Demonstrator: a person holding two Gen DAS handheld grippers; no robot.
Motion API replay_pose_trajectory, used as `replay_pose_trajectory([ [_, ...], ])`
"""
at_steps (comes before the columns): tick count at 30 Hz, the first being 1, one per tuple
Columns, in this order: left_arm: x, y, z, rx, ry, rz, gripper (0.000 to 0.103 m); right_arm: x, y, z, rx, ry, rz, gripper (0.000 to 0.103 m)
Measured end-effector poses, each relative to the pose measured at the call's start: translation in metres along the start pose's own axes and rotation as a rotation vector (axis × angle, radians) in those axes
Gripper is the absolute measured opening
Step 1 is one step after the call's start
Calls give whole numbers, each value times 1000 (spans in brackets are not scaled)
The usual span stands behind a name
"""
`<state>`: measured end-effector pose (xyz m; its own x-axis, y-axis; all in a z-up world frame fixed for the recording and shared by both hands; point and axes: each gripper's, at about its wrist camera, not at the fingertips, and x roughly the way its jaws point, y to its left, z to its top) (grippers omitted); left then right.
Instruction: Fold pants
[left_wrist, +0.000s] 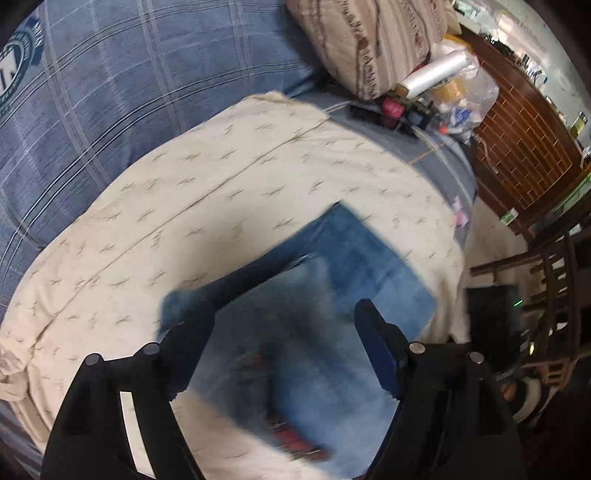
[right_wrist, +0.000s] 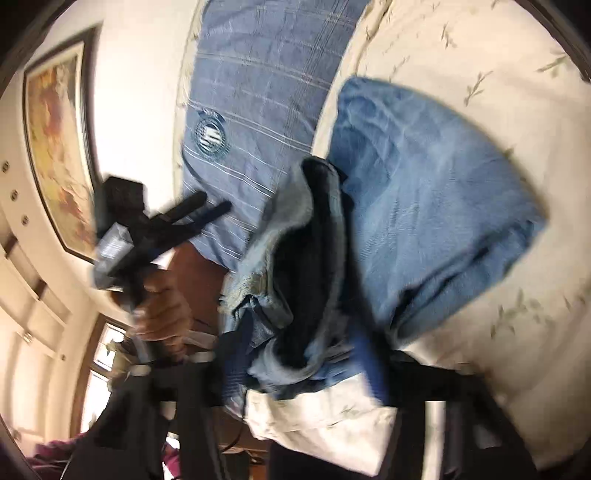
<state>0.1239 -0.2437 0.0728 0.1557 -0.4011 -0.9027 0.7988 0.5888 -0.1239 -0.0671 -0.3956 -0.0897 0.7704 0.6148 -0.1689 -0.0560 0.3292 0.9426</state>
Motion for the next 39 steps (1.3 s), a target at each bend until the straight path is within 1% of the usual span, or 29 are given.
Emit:
replay_pose_trajectory([
  [2, 14, 14, -4, -14, 53, -7, 78, 2, 6, -4, 5, 5, 18, 80],
  [3, 25, 22, -7, -30, 78, -6, 78, 8, 10, -6, -1, 23, 27, 81],
  [5, 44, 25, -12, -67, 91, -21, 78, 20, 16, -9, -21, 39, -6, 81],
  [6, 48, 27, -18, -89, 73, -27, 80, 32, 21, -8, -42, 51, -29, 81],
  [7, 51, 27, -21, -113, 45, -30, 81, 36, 25, -9, -65, 52, -55, 79],
  [8, 51, 27, -26, -136, 12, -27, 80, 39, 30, -9, -97, 48, -91, 62],
  [9, 50, 24, -29, -137, -14, -22, 75, 38, 37, -13, -146, 61, -124, 26],
  [10, 46, 20, -32, -123, -38, -16, 68, 38, 43, -13, -165, 73, -126, 26],
  [11, 39, 17, -36, -113, -48, -28, 47, 36, 49, -12, -180, 64, -116, 25],
  [12, 34, 13, -37, -112, -40, -74, 34, 29, 60, -11, -211, 54, -94, 24],
  [13, 25, 9, -36, -120, -52, -101, 33, 22, 70, -9, -240, 44, -84, 24],
  [14, 12, 1, -35, -115, -87, -112, 30, 14, 81, -8, -277, 26, -81, 23],
  [16, -4, -15, -27, -102, -142, -122, 30, -6, 94, -2, -337, -26, -77, 23],
  [17, -6, -23, -20, -98, -152, -131, 30, -18, 92, 1, -354, -57, -92, 23],
  [18, -2, -34, -12, -86, -152, -139, 32, -26, 85, 8, -356, -88, -128, 23],
  [19, 8, -40, -4, -63, -140, -121, 33, -32, 70, 17, -335, -99, -167, 23],
  [20, 23, -47, 1, -36, -111, -76, 36, -34, 46, 27, -280, -91, -216, 23],
  [21, 50, -53, 7, -16, -41, -8, 37, -37, 23, 30, -220, -79, -257, 23],
  [22, 70, -55, 7, -11, 22, 31, 37, -36, 2, 32, -155, -60, -272, 23],
  [23, 92, -56, 8, -5, 82, 52, 37, -35, -14, 31, -103, -47, -250, 21],
  [24, 99, -56, 8, -5, 88, 67, 38, -37, -25, 27, -69, -64, -200, 21],
  [25, 97, -58, 8, -1, 69, 68, 39, -39, -27, 23, -70, -84, -180, 21],
  [26, 92, -61, 9, 6, 56, 62, 45, -41, -26, 21, -86, -89, -177, 24],
  [27, 90, -64, 10, 16, 62, 64, 51, -39, -23, 21, -105, -87, -177, 26],
  [28, 90, -66, 11, 27, 72, 75, 54, -37, -22, 21, -112, -85, -178, 27],
  [30, 92, -71, 12, 55, 89, 130, 62, -36, -25, 20, -104, -83, -166, 27],
  [33, 91, -74, 10, 59, 77, 150, 65, -37, -27, 22, -88, -88, -145, 27],
  [35, 90, -72, 7, 42, 71, 159, 67, -37, -27, 22, -92, -89, -146, 28],
  [39, 87, -68, 5, 13, 70, 163, 68, -33, -26, 27, -88, -91, -143, 28],
])
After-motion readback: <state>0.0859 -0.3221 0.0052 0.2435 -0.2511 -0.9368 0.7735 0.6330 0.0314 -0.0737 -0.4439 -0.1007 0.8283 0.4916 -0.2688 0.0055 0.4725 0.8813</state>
